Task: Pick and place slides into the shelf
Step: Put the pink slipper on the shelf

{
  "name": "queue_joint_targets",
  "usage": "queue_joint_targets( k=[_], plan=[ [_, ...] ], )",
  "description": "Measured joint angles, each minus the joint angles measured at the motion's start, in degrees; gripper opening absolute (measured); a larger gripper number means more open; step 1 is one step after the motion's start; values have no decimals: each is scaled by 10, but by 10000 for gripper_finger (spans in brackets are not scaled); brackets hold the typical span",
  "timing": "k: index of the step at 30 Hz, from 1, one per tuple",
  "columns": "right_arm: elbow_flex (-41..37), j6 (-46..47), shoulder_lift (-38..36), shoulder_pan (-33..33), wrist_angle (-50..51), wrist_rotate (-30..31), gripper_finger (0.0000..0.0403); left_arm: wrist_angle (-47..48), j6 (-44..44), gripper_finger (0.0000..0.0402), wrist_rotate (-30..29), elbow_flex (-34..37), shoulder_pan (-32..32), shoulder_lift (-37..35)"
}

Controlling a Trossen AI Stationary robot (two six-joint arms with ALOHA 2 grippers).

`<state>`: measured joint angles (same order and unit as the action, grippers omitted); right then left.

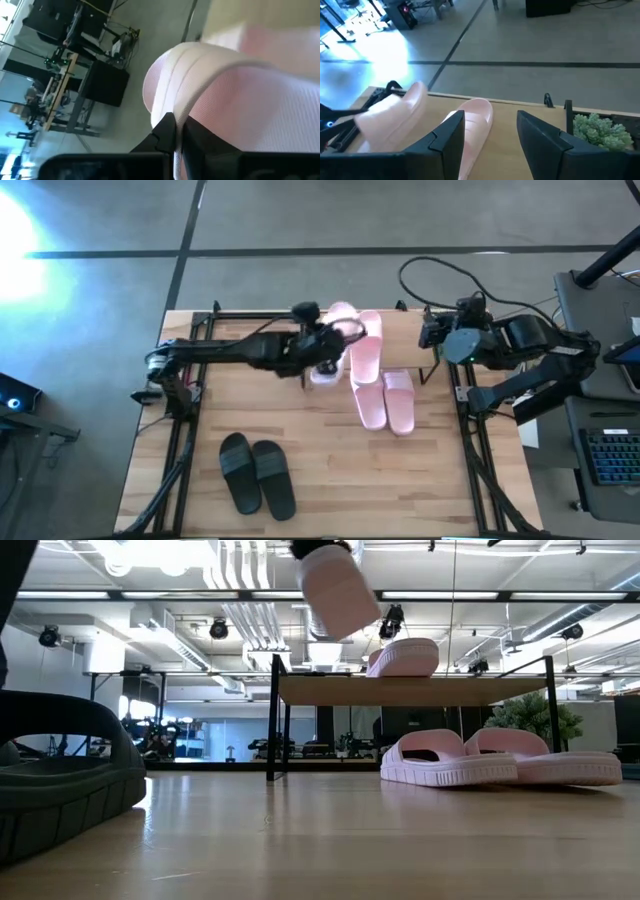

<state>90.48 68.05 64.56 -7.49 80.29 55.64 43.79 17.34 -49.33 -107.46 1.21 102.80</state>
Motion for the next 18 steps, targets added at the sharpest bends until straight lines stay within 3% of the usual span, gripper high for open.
queue_joint_targets(
  k=[4,10,14,18],
  plan=[
    [0,0,-17,0,0,1,171,-5,1,0,53,-105,26,62],
    [0,9,-51,0,0,26,171,-15,39,0,85,-217,48,165],
    [0,9,-78,0,0,36,171,-58,83,0,85,-273,51,224],
    [0,6,-98,0,0,36,171,-161,115,0,86,-268,51,243]
  ],
)
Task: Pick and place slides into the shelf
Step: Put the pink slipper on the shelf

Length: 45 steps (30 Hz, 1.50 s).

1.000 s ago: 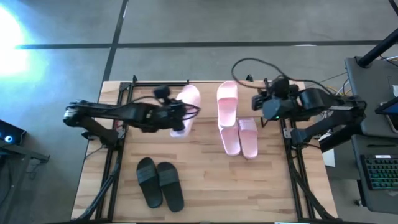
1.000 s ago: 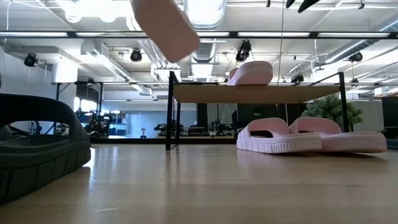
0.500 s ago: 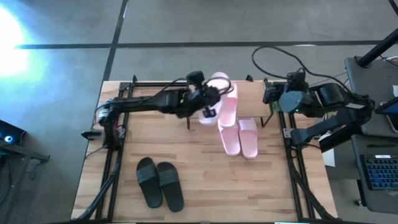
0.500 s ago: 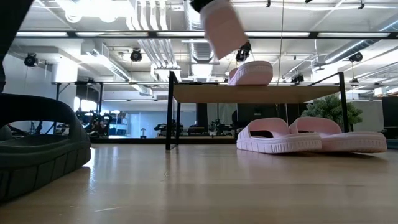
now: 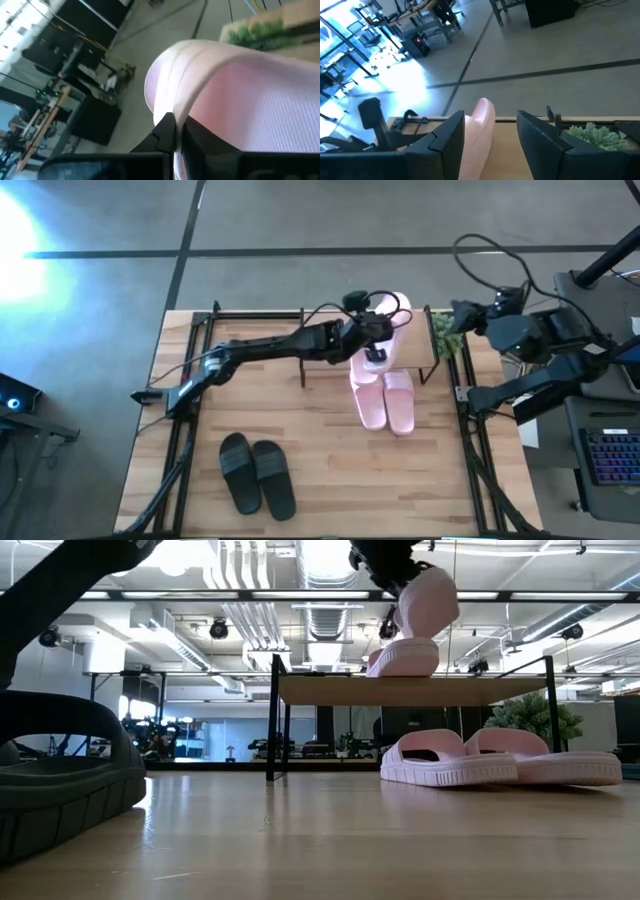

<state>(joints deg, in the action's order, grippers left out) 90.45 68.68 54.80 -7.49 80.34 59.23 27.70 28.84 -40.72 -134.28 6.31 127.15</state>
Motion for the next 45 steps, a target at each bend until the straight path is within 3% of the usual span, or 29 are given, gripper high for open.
queue_joint_targets(
  k=[5,11,20,34,45],
  plan=[
    [0,-1,-8,0,0,6,171,-68,-2,0,23,0,1,10],
    [-1,-1,-3,0,1,9,171,-83,-94,0,98,3,8,22],
    [-1,12,4,0,4,9,171,-95,-106,0,96,8,19,69],
    [-1,14,8,0,4,9,171,-36,-59,0,12,8,20,70],
    [-2,14,9,0,4,3,171,-44,-55,3,36,-2,15,59]
  ],
)
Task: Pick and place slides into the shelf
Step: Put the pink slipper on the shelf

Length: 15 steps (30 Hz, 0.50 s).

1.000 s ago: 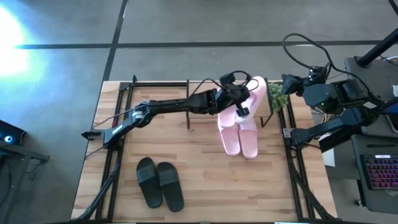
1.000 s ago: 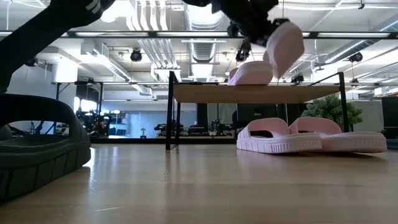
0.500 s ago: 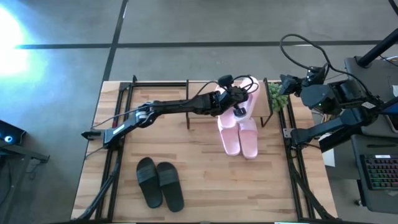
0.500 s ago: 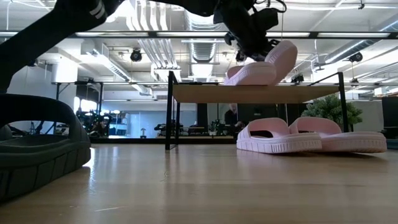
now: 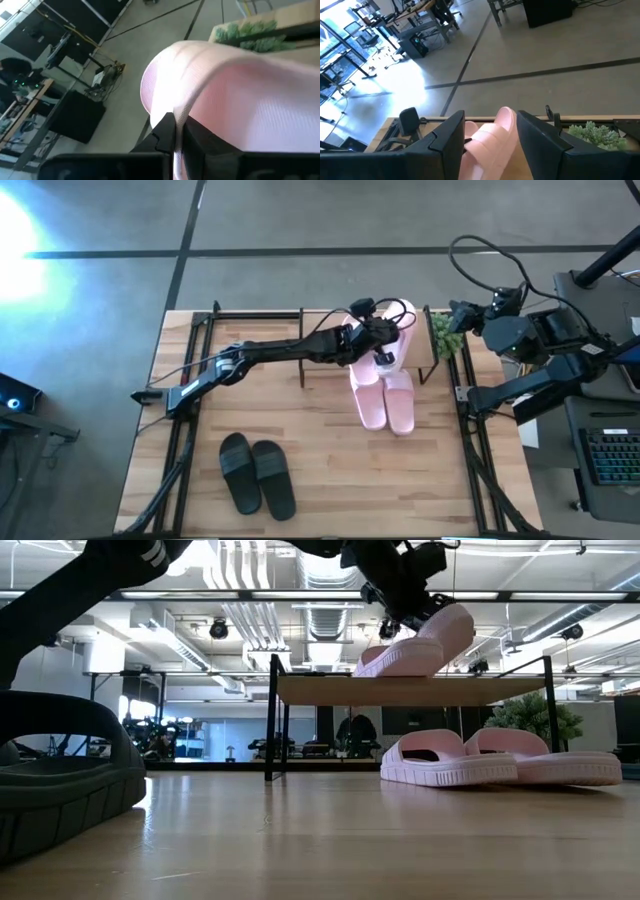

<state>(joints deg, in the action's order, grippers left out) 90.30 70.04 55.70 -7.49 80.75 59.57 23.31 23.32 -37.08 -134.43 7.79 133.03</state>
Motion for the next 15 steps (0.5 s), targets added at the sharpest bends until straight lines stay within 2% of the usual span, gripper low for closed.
queue_joint_targets(
  k=[3,7,15],
  plan=[
    [0,0,0,0,0,-12,171,1,-3,21,22,-3,0,0],
    [0,0,1,0,0,-31,171,1,-7,67,55,-3,0,0],
    [-3,5,13,0,0,-65,171,-1,-32,159,34,-3,4,-1]
  ],
)
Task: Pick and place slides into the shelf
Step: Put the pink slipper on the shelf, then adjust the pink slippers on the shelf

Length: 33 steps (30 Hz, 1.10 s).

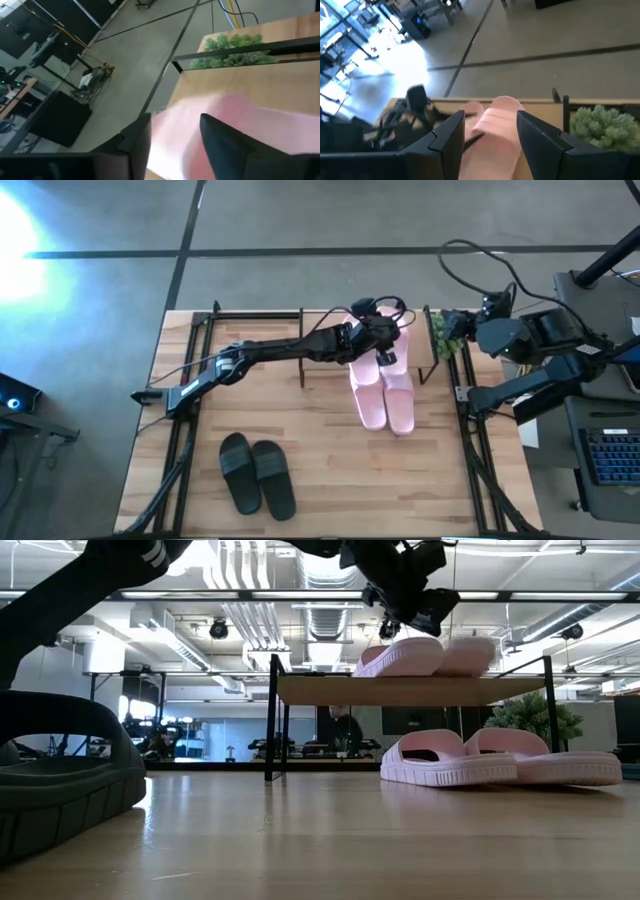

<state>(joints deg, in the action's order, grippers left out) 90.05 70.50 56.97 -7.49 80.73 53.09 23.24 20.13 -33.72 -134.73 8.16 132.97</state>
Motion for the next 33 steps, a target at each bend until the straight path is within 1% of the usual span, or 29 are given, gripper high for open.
queue_joint_targets(
  k=[3,6,10,14,17,19,22,24,25,27,29,31,33],
  plan=[
    [-2,17,6,0,9,-35,171,-1,14,174,-1,-2,0,-2],
    [-5,40,17,0,36,-74,171,25,30,178,1,-2,-4,-10],
    [-18,85,29,0,91,-116,171,140,18,178,3,-2,-13,-35],
    [-49,99,34,0,92,-141,167,305,-90,178,11,0,-23,-74],
    [-78,118,36,2,93,-144,154,397,-167,177,41,1,-27,-105],
    [-97,125,36,12,93,-161,142,434,-208,177,77,1,-29,-125],
    [-128,122,35,40,93,-211,112,449,-230,177,163,8,-28,-149],
    [-150,120,35,59,93,-240,86,446,-234,177,206,27,-24,-163],
    [-159,120,35,68,93,-252,72,447,-239,177,217,42,-22,-169],
    [-177,111,35,82,86,-267,44,448,-246,172,220,77,-18,-179],
    [-192,102,35,87,70,-277,19,448,-258,159,221,126,-12,-196],
    [-202,93,36,92,50,-278,13,430,-265,139,233,178,-6,-218],
    [-207,86,36,98,35,-279,12,396,-273,114,259,233,-2,-242]
  ],
)
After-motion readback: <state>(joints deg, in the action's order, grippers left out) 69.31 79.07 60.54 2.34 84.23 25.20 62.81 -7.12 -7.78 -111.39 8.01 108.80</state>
